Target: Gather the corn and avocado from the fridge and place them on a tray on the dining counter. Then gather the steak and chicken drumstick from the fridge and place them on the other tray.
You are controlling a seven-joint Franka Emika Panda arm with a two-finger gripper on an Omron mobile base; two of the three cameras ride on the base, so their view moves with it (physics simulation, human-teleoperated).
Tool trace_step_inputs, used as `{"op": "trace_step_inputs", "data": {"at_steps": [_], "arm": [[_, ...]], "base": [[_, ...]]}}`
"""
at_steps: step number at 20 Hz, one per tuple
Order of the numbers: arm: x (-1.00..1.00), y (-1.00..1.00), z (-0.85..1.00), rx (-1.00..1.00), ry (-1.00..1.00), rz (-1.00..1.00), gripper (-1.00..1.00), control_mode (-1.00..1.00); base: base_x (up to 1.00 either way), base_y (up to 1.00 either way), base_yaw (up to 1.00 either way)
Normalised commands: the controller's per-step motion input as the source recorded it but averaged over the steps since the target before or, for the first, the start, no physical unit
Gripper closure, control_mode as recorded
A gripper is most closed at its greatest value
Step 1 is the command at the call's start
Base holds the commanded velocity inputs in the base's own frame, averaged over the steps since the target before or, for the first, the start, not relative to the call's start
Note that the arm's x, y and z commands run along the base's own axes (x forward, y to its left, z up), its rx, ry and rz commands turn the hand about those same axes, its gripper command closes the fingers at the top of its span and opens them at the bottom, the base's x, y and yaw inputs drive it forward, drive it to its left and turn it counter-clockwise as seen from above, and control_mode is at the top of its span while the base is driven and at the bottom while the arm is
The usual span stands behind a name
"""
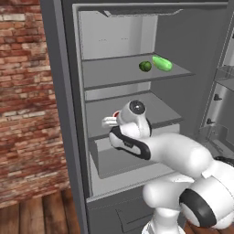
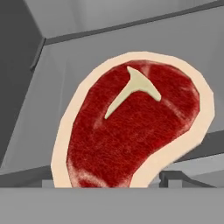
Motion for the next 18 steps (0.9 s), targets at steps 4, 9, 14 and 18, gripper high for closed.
{"op": "trace_step_inputs", "data": {"at_steps": [4, 9, 14, 18], "arm": [[-0.64, -0.14, 0.72, 0.02, 0.03, 0.00, 1.00, -1.00], [-0.66, -0.12, 0.62, 0.00, 0.09, 0.00, 1.00, -1.00], [-0.67, -0.10, 0.61, 0.00, 0.08, 0.00, 1.00, -1.00], [-0.72, -0.09, 0.46, 0.00, 0.05, -0.01, 1.00, -1.00]], "base": [[0.00, 0.00, 0.00], [0.00, 0.00, 0.00], [0.00, 0.00, 0.00], [0.00, 0.00, 0.00]]}}
